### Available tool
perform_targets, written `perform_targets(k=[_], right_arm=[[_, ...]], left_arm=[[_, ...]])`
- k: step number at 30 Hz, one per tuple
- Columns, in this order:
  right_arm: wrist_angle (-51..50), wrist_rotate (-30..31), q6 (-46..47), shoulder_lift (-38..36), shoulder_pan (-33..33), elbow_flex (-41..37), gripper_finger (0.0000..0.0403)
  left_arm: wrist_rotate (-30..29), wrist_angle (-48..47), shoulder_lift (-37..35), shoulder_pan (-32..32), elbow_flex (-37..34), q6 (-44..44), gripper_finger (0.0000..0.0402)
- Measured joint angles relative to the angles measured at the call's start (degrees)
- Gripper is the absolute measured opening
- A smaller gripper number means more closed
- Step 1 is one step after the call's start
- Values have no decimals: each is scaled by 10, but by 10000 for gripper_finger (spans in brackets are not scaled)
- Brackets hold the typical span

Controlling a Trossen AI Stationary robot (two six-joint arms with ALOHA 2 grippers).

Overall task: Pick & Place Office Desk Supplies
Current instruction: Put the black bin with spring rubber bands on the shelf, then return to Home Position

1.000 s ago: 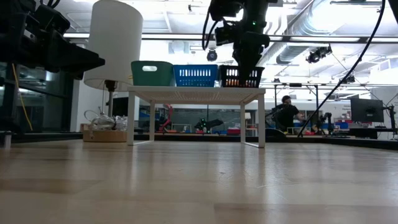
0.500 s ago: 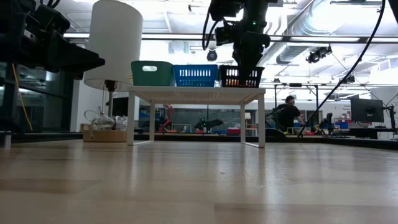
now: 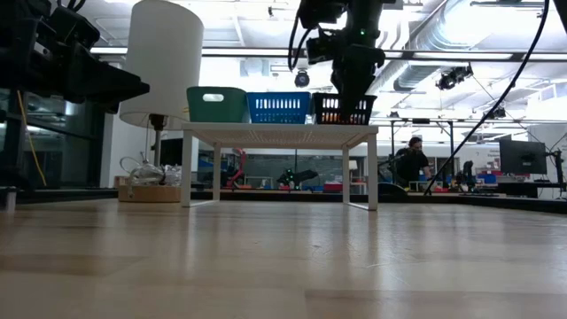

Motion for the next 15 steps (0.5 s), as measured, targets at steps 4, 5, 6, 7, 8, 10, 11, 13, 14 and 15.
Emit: perform_targets(k=[4,5,6,7,8,10,11,13,14,15], right_arm=[[8,2,-5,-13,0,0,166],[10,2,-8,-17,0,0,166],[11,3,-11,-21,0,0,166],[15,6,-13,-25,0,0,166],[18,7,-13,-31,0,0,166],[23,7,-13,-38,0,0,166],[23,7,-13,-43,0,0,166],[23,7,-12,-49,1,0,166],[24,8,-12,-51,1,0,166],[25,8,-12,-53,1,0,166]], left_arm=[[0,0,0,0,0,0,126],[0,0,0,0,0,0,126],[0,0,0,0,0,0,126],[0,0,0,0,0,0,126],[0,0,0,0,0,0,126],[0,0,0,0,0,0,126],[0,0,0,0,0,0,126],[0,0,0,0,0,0,126],[0,0,0,0,0,0,126],[0,0,0,0,0,0,126]])
